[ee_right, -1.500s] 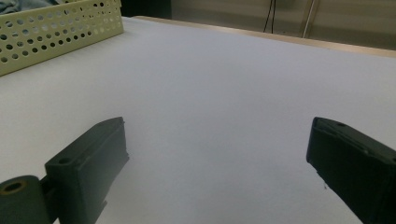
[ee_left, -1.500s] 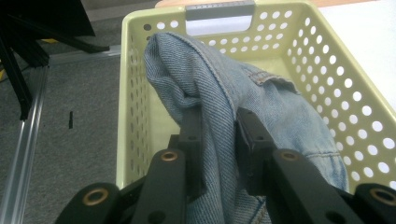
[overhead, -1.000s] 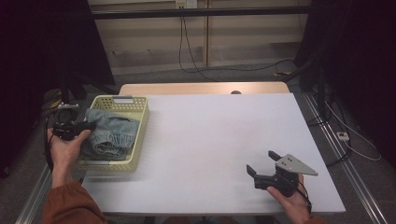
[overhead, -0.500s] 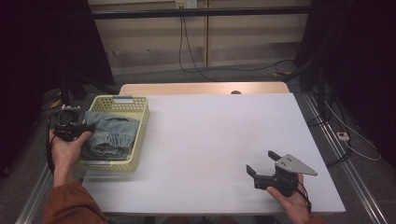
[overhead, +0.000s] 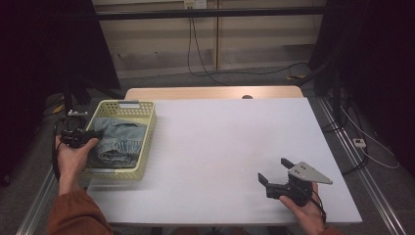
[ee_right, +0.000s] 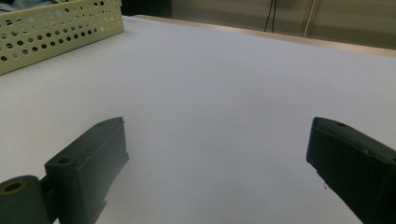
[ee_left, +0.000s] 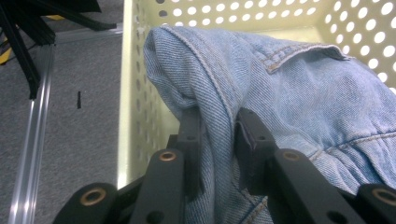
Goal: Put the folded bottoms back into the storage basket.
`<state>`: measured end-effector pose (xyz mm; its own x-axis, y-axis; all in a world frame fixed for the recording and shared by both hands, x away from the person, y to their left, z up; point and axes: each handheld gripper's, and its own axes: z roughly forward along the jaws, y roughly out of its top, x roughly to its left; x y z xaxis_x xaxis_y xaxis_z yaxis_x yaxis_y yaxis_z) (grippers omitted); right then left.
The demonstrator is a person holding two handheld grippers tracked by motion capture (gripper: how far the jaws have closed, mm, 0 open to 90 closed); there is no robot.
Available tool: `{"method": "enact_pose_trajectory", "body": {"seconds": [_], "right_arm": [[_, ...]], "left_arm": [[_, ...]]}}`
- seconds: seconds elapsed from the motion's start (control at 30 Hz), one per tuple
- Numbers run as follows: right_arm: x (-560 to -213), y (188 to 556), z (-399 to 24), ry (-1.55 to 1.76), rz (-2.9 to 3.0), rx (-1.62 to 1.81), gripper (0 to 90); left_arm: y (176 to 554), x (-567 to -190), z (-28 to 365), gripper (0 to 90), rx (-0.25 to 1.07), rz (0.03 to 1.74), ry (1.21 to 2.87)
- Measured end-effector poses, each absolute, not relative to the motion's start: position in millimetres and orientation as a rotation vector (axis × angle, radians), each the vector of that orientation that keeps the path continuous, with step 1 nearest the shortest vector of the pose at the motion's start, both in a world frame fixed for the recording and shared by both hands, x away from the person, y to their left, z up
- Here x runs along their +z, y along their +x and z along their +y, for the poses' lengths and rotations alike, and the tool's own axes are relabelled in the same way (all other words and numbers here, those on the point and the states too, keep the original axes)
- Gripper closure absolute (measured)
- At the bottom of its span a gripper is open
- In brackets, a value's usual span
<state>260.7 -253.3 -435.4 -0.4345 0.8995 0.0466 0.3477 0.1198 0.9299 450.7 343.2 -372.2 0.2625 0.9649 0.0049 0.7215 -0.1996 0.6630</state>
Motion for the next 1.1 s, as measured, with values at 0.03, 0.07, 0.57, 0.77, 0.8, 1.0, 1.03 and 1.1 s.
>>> {"method": "enact_pose_trajectory", "body": {"seconds": [0.03, 0.07, 0.57, 0.77, 0.8, 1.0, 1.03, 1.1], "right_arm": [[-435.4, 260.7, -253.3, 1.205, 1.856, 1.304, 5.2], [-435.4, 260.7, -253.2, 1.205, 1.857, 1.304, 5.2], [-435.3, 260.7, -253.2, 1.202, 1.856, 1.306, 5.2], [-435.2, 260.6, -253.5, 1.201, 1.857, 1.308, 5.2], [-435.1, 260.6, -253.6, 1.203, 1.858, 1.308, 5.2], [-435.1, 260.3, -253.5, 1.202, 1.857, 1.309, 5.2], [-435.1, 260.3, -253.4, 1.202, 1.857, 1.31, 5.2], [-435.2, 260.4, -253.4, 1.201, 1.858, 1.308, 5.2]], "left_arm": [[450.8, -372.7, 342.5, 73.5, 0.578, 1.522, 1.989], [451.1, -372.8, 342.2, 73.5, 0.587, 1.52, 1.999], [454.1, -379.5, 342.1, 70.0, 0.585, 1.539, 2.01], [452.6, -377.8, 346.3, 70.0, 0.622, 1.559, 1.968], [452.1, -377.3, 347.4, 69.9, 0.62, 1.563, 1.963], [450.9, -376.5, 350.9, 69.7, 0.644, 1.584, 1.914], [450.7, -376.4, 350.9, 70.5, 0.657, 1.587, 1.917], [451.1, -376.8, 350.3, 73.5, 0.667, 1.594, 1.929]]}}
